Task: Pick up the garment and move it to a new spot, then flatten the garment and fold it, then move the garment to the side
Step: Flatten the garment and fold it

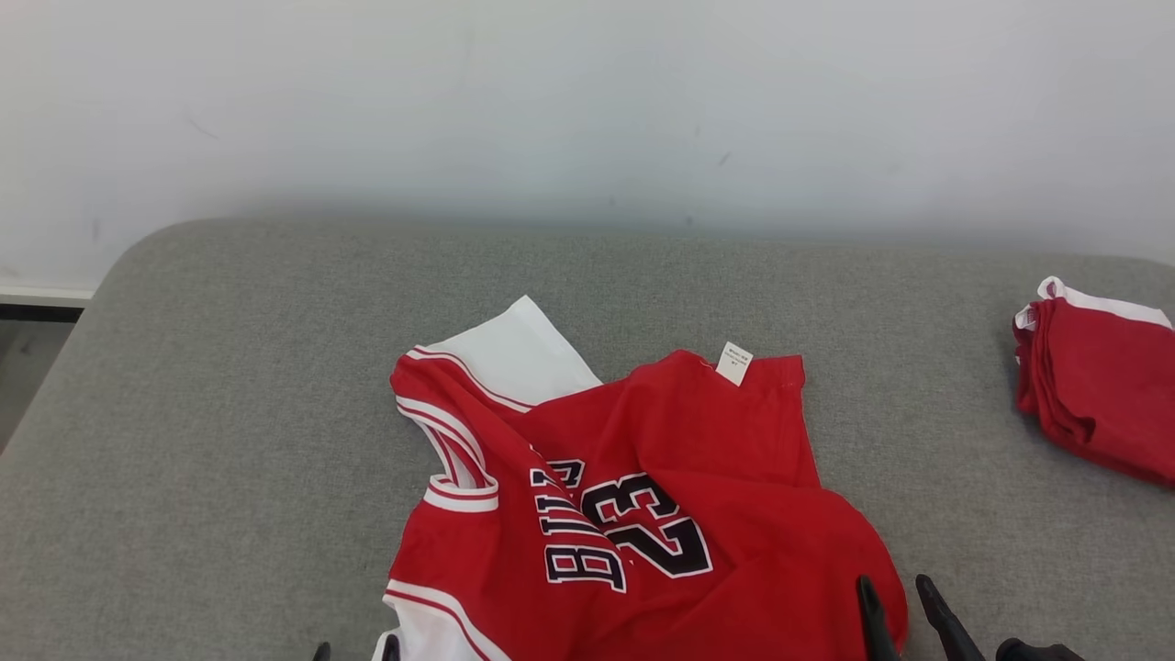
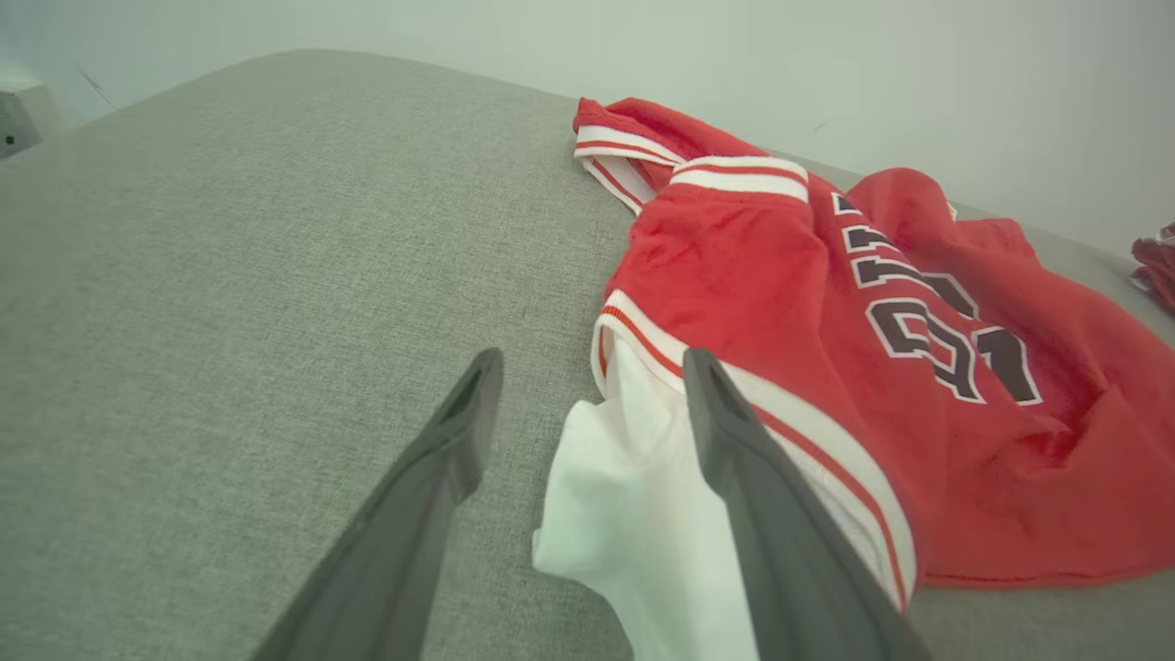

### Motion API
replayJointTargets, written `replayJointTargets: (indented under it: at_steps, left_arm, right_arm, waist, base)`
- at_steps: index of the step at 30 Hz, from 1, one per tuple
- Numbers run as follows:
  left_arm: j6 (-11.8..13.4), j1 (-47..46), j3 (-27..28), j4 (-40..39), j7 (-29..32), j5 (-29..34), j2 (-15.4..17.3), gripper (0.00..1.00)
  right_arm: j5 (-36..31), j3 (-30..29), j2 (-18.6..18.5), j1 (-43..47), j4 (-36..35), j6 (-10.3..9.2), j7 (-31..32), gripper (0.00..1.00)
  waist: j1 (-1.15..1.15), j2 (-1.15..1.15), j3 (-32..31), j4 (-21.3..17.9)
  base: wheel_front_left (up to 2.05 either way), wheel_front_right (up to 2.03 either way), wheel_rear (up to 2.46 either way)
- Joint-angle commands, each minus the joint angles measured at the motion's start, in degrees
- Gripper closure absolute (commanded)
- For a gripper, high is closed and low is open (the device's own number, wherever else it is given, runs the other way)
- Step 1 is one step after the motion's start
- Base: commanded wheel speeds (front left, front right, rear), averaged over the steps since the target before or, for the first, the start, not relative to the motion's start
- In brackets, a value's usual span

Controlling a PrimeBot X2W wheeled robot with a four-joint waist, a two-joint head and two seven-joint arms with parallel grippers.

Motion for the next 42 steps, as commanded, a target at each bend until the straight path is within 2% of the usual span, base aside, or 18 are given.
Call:
replayJointTargets:
  at_steps: [1, 9, 13, 17, 25, 38, 39, 40, 42]
  left_arm:
    - [0.4, 0.5, 0.4, 0.0, -0.4, -0.2, 0.5, 0.0]
    - [-0.1, 0.4, 1.5, 4.3, 0.5, -0.7, 2.6, 0.0]
    - [-0.8, 2.5, 0.3, 4.6, 0.4, -0.4, 2.4, 0.0]
    - [-1.6, 1.2, -0.9, 7.1, 0.5, 0.1, 2.6, 0.0]
    - [-3.0, -3.1, -1.3, 12.9, -0.3, 0.6, 2.4, 0.0]
    - [-5.2, -8.0, -2.0, 20.7, -0.7, 0.9, 1.7, 0.0]
    - [-5.5, -8.5, -2.0, 21.2, -0.6, 0.7, 1.5, 0.0]
    - [-5.6, -9.0, -2.0, 21.5, -0.6, 0.8, 1.3, 0.0]
    - [-6.1, -9.3, -2.2, 23.2, -0.6, 0.3, 0.9, 0.02]
  right_arm:
    - [-0.3, 0.1, 0.1, 0.3, -0.1, -0.15, 0.0, 0.0]
    - [-0.4, -0.1, -0.5, 0.6, -0.1, -0.14, 0.0, 0.0]
    - [-1.4, -2.5, -0.3, 1.2, -0.4, -0.14, 0.0, 0.0]
    - [-2.9, -3.6, -0.6, 1.2, 2.3, -0.15, 0.0, 0.0]
    - [-5.5, -2.7, -1.8, -1.0, 9.1, -0.15, 0.0, 0.0]
    - [-5.4, 1.9, -2.6, -3.7, 14.6, -0.15, 0.0, 0.0]
    - [-5.8, 2.1, -2.7, -3.9, 15.1, -0.15, 0.0, 0.06]
    - [-6.1, 1.9, -2.7, -4.3, 15.7, -0.15, 0.0, 0.23]
    - [-6.2, 1.5, -2.4, -5.2, 16.5, -0.15, 0.0, 1.0]
  waist:
    - [0.0, 0.0, -0.1, -0.1]
    - [0.0, 0.0, -0.3, -1.5]
    - [0.0, 0.0, 0.1, -1.4]
    - [0.0, 0.0, 0.2, -0.8]
    - [0.0, 0.0, 0.4, -0.9]
    - [0.0, 0.0, 1.0, -0.7]
    - [0.0, 0.0, 1.0, -0.7]
    - [0.0, 0.0, 1.1, -0.7]
    - [0.0, 0.0, 1.1, -0.8]
  base:
    - [0.0, 0.0, 0.0]
    - [0.0, 0.0, 0.0]
    - [0.0, 0.0, 0.0]
    - [0.0, 0.0, 0.0]
    - [0.0, 0.0, 0.0]
    - [0.0, 0.0, 0.0]
    - [0.0, 0.0, 0.0]
    - [0.0, 0.0, 0.0]
    - [0.0, 0.0, 0.0]
